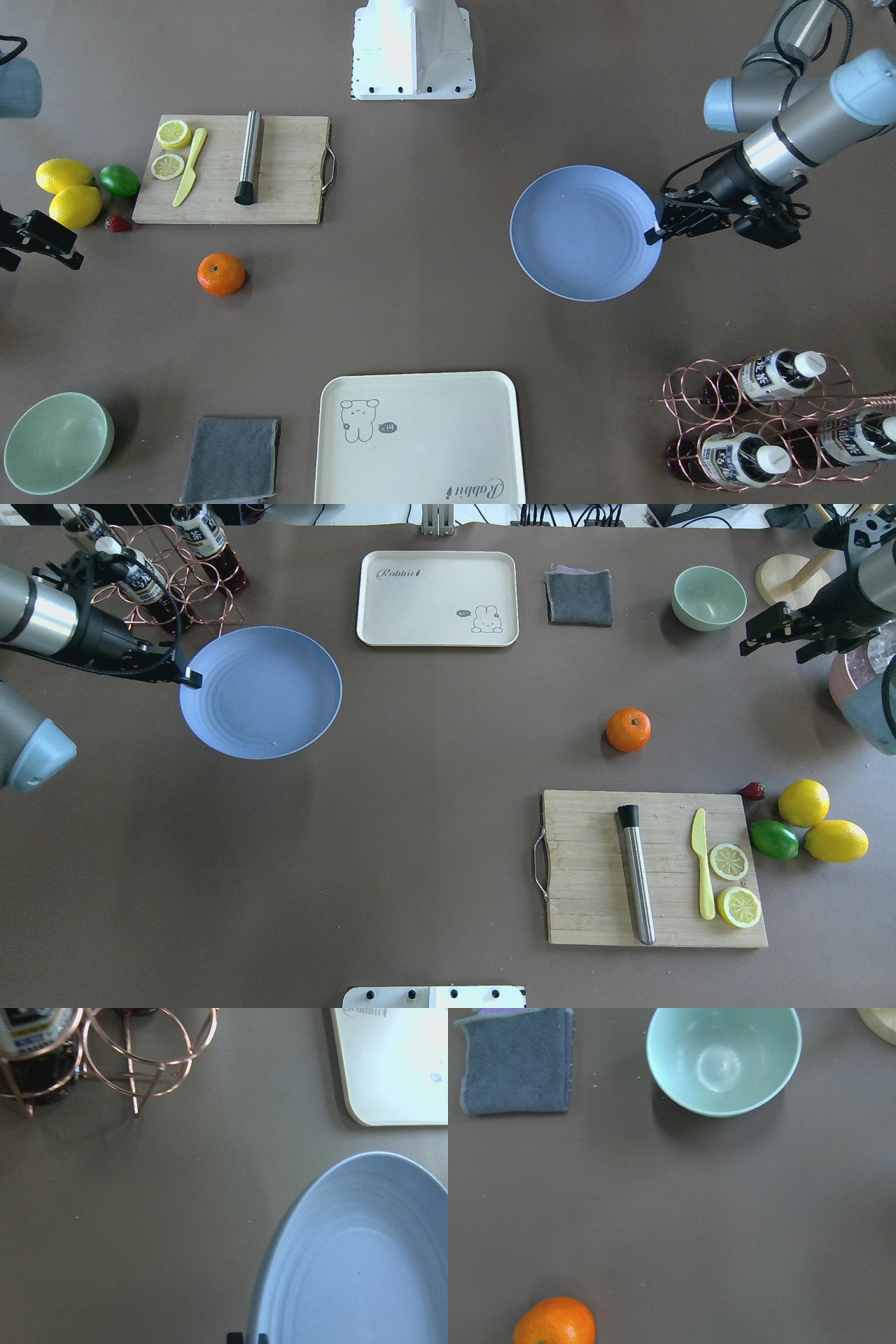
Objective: Pick orange to plate
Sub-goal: 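Reach the left gripper to the blue plate's rim while the right arm moves in, then push the blue plate toward the table center with the left gripper, then withdraw the left gripper while the right gripper grasps the orange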
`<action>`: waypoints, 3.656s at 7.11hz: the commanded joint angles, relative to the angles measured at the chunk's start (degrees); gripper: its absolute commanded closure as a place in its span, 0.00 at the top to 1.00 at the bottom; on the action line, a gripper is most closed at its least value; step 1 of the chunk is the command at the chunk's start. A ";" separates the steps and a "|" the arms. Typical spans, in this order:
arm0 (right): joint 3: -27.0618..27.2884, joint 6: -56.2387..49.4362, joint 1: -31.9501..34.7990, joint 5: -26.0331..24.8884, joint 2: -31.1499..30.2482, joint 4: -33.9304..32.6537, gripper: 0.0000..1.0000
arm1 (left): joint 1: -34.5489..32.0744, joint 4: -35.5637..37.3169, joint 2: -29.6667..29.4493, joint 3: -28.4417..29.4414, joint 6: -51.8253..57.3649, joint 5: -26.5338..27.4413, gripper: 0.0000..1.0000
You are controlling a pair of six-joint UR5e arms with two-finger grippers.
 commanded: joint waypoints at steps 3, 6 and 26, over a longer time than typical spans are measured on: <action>-0.29 11.97 -7.97 -5.31 5.96 0.00 1.00 | 17.49 0.10 -9.05 1.85 -27.59 19.07 0.00; -2.22 12.08 -9.22 -6.63 7.11 0.09 1.00 | 22.69 -0.43 -11.96 5.02 -35.18 26.32 0.00; -9.87 14.45 -20.11 -12.52 8.17 3.87 0.49 | -3.11 16.27 -0.36 -9.13 12.36 10.81 0.98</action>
